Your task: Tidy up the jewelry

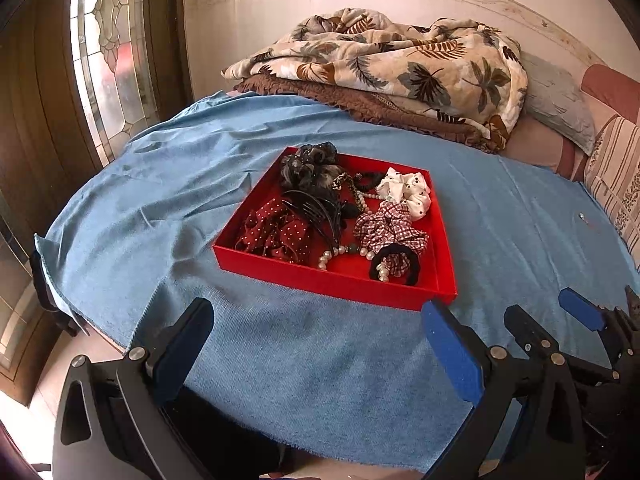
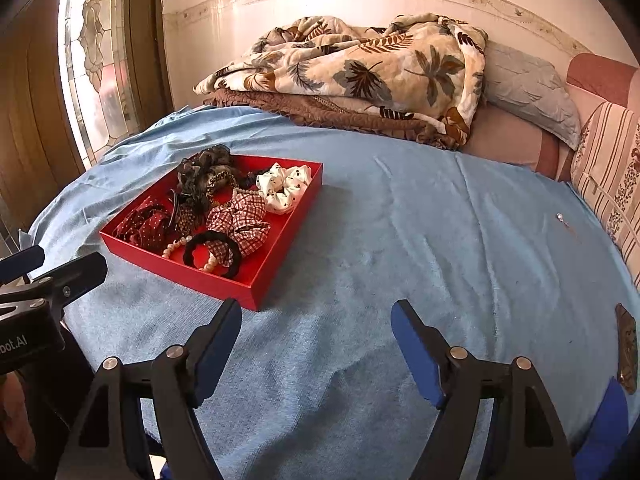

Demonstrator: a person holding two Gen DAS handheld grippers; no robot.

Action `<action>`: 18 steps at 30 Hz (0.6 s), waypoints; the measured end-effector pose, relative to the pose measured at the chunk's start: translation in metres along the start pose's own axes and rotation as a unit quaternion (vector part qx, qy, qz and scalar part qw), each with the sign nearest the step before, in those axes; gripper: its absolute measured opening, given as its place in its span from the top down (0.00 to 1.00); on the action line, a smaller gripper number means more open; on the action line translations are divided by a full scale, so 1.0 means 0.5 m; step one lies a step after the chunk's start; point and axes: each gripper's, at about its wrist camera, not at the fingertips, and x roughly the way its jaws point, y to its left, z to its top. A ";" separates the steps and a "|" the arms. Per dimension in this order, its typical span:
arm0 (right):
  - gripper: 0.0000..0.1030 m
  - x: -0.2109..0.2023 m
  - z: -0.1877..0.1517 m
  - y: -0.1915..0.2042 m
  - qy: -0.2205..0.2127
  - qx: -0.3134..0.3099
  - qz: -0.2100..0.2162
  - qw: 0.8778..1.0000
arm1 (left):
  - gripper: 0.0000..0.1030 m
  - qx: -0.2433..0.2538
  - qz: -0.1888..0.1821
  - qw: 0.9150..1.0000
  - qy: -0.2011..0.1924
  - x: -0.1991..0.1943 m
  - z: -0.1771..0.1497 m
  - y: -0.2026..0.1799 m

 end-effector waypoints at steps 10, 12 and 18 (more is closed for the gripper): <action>0.20 0.005 0.000 0.015 0.005 -0.008 0.000 1.000 | 0.00 -0.006 -0.002 1.000 0.005 0.007 -0.002 0.010; 0.20 0.007 -0.001 0.017 0.006 -0.008 -0.001 1.000 | 0.00 -0.005 -0.002 1.000 0.004 0.007 -0.001 0.010; 0.20 0.009 -0.001 0.015 0.008 -0.006 -0.002 1.000 | 0.00 -0.007 -0.001 1.000 0.005 0.009 -0.005 0.013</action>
